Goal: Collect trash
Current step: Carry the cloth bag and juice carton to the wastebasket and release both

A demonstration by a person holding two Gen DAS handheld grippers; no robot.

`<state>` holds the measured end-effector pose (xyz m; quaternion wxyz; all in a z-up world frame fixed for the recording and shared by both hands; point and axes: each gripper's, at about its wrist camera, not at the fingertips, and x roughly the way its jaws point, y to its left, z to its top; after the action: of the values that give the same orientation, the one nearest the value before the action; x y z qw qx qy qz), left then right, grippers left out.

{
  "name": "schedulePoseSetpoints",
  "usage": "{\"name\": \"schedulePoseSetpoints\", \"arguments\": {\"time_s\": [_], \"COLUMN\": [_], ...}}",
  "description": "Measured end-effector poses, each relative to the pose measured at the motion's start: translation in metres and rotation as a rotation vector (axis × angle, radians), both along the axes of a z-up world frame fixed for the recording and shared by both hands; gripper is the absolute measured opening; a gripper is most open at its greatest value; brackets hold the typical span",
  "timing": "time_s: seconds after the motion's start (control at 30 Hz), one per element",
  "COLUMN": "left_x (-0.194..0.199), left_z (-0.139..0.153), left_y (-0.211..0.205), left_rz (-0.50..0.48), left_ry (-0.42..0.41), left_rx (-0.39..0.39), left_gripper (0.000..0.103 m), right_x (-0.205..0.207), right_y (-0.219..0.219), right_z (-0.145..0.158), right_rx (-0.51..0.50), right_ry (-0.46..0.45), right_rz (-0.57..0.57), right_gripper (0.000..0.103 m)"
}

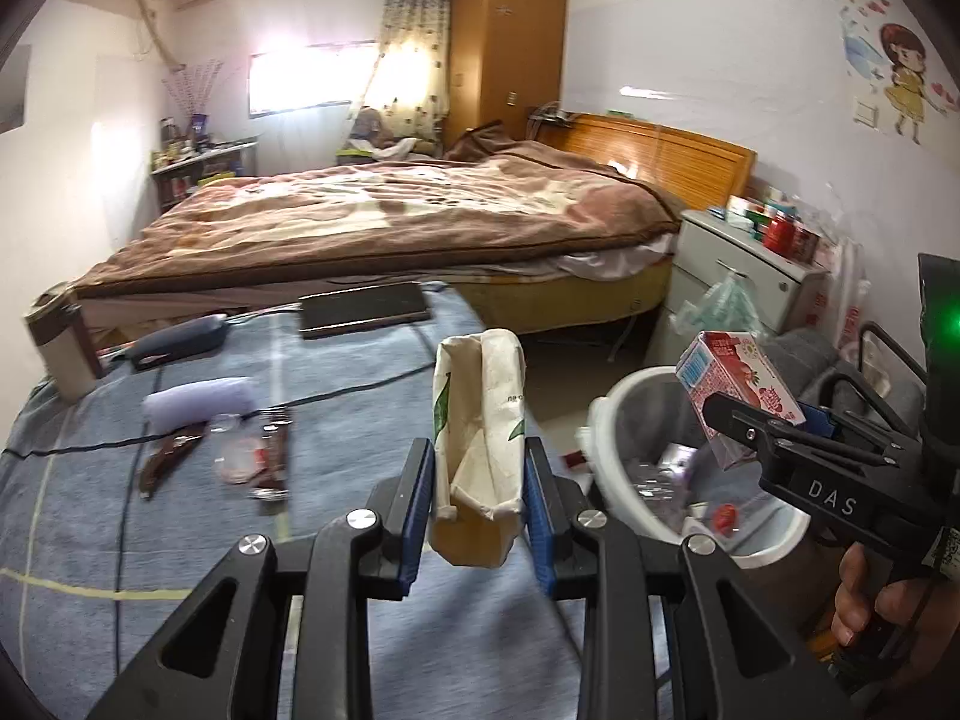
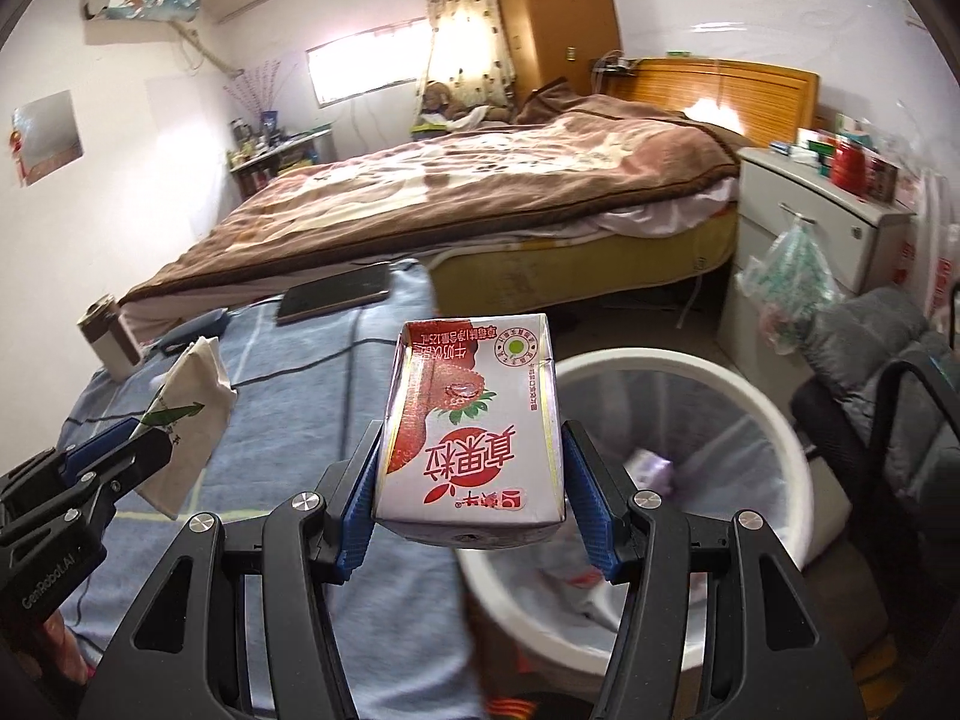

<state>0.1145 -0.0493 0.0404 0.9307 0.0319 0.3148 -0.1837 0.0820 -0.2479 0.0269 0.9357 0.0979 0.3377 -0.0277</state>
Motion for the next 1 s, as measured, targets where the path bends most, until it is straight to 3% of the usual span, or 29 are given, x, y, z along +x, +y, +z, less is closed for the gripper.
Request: {"name": "schedulePoseSetpoints", "arguments": {"time_s": [0.27, 0.6, 1.0], "left_x": [0.001, 0.008, 0.007], "left_z": [-0.005, -0.032, -0.048], "left_y": [-0.056, -0.116, -0.149], "left_rz": [-0.102, -0.179, -0.233], "left_ry": [0.019, 0.093, 0.149], "left_rx": [0.013, 0.025, 0.029], "left_gripper": [0.03, 0.031, 0.037], "right_x": [-0.008, -0.007, -0.006], "right_y": [-0.044, -0.081, -0.096], "right_z": [-0.009, -0.035, -0.054], "right_rx": [0.0, -0.001, -0.048], "right_ry": [0.026, 0.109, 0.196], "right_rz": [-0.069, -0.115, -0.112], "right_gripper": [0.058, 0.058, 0.059]}}
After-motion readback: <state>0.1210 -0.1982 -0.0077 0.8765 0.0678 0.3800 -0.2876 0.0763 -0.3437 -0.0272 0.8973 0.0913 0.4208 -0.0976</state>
